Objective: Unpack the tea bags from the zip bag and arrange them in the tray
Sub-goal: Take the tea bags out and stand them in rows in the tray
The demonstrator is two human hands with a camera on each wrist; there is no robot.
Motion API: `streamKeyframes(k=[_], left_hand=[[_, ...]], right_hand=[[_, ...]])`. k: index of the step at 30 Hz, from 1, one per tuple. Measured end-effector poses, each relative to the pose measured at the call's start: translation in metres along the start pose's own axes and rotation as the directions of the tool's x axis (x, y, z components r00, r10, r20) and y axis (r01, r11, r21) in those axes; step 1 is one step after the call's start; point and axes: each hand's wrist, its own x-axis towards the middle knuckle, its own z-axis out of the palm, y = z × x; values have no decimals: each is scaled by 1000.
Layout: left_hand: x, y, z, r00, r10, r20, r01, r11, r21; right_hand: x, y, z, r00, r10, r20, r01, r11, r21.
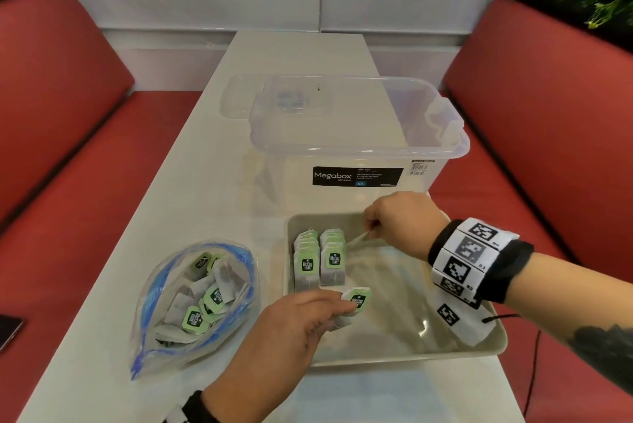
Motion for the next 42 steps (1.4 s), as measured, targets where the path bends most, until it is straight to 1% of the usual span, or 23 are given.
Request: streamKeyframes(k=[2,4,8,13,19,23,30,33,38,42], left_hand=[[0,0,0,1000,-12,10,12,1000,-1],[-1,-1,1,1000,-14,11,14,1000,7],[0,0,2,1000,20,-8,-20,1000,10],[1,0,3,999,41,-28,-41,999,7],[-1,-2,4,999,19,-34,-20,1000,-8],[-1,-3,5,999,26,-22,-26,999,29],[-1,-5,4,999,-9,34,8,999,36],[-1,-5,4,999,-6,32,5,999,42],[-1,-6,6,1000,14,18,-15,998,57],[-2,-6,5,1000,-7,28,5,998,65]], right_hand=[[1,-5,5,998,12,68,-8,998,-58],[4,-8,10,994,18,104,-6,993,-115],[9,-15,16,992,-7,124,30,981,-190],[7,-21,16,991,-28,133,56,976,-209],[5,-22,19,993,-27,116,49,981,-187],[8,-21,17,996,0,91,14,988,-155],[9,-24,19,994,-21,104,42,978,-204],[9,-24,24,996,-39,76,56,969,-241],[12,-20,29,1000,-26,18,29,974,-225],[12,-20,29,1000,-20,-17,16,973,-229]])
